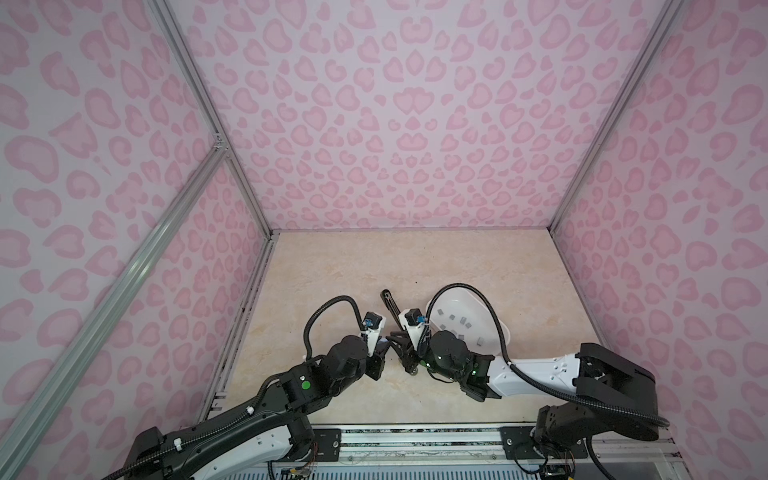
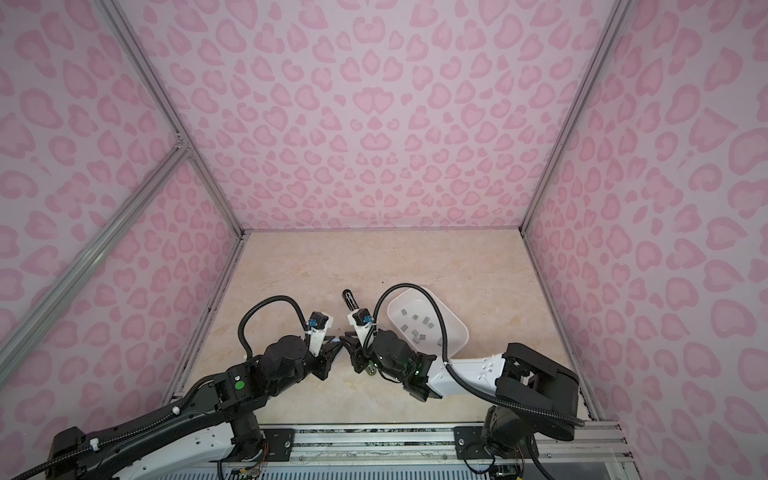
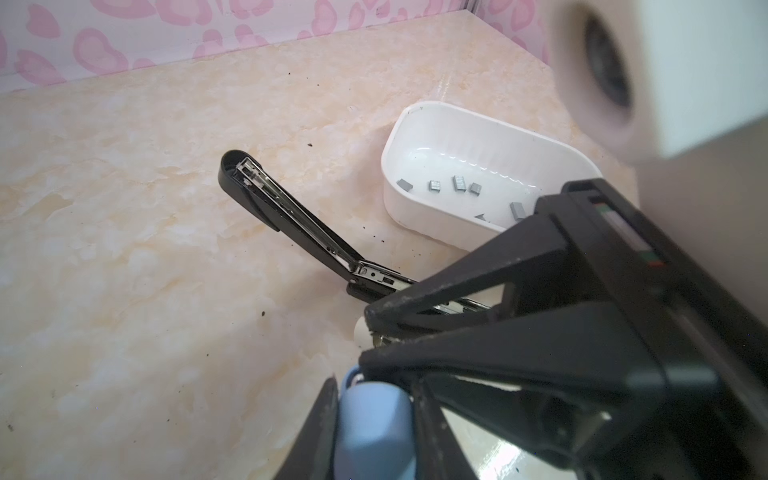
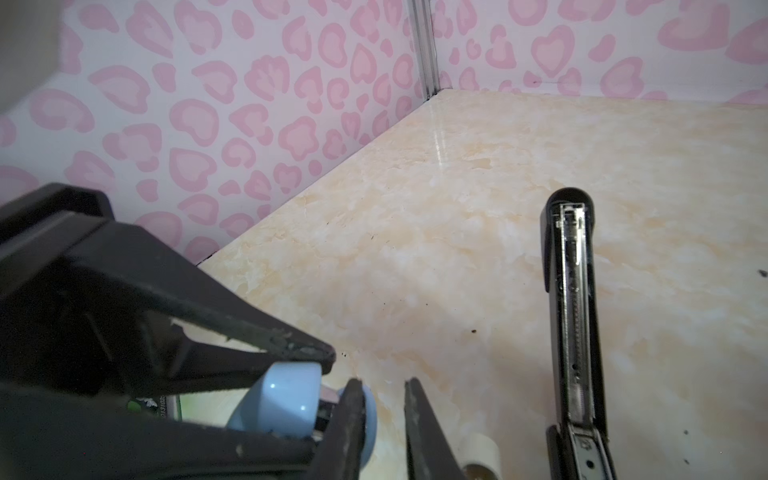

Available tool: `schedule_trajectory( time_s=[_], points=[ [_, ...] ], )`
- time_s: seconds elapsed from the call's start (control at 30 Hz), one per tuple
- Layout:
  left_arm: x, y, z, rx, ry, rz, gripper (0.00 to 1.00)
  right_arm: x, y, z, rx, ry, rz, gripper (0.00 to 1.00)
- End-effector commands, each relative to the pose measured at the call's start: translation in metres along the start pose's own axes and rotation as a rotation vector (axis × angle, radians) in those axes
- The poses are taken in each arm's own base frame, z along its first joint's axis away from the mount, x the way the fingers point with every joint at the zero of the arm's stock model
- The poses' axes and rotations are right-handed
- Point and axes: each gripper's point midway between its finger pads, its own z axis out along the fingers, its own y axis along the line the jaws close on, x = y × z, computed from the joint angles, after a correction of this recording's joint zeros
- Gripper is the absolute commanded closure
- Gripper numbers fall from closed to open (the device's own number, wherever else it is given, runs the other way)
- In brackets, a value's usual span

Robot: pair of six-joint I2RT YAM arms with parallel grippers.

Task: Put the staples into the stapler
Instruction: 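Lift the light-blue mini stapler with the left gripper toward the right gripper, then grasp the light-blue piece with the right gripper while the left holds it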

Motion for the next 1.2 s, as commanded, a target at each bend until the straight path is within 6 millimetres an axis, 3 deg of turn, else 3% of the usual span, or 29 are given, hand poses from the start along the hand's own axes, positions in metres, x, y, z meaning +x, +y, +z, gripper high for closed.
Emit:
schedule_trajectory(
  time_s=[0.0,0.2,0.47,0.7,0.87,0.97,1.17],
  points=[
    [-0.038,-0.003,-0.011,0.014,-0.148,-0.045,0.97,0.017,0.003,0.003,-0.030,0.045,0.023,0.80],
    [-0.053,-0.003,-0.025,0.033,-0.221,-0.057,0.97,0.023,0.015,0.008,-0.073,0.055,0.028,0.80],
    [-0.054,0.003,-0.030,0.015,-0.260,-0.068,0.97,0.024,0.037,0.006,-0.157,0.037,0.018,0.79],
    [-0.053,0.006,-0.039,0.017,-0.292,-0.037,0.96,0.016,0.012,-0.016,-0.130,-0.024,-0.004,0.61],
    [-0.053,0.008,-0.044,0.021,-0.314,0.002,0.96,0.010,0.020,-0.039,-0.203,-0.063,-0.119,0.45],
    [-0.052,0.000,-0.045,0.069,-0.314,0.038,0.96,0.000,0.031,-0.052,-0.268,-0.113,-0.167,0.39],
    [-0.049,-0.041,-0.051,0.304,-0.317,0.122,0.96,-0.017,0.061,-0.056,-0.410,-0.144,-0.210,0.30]
  ],
)
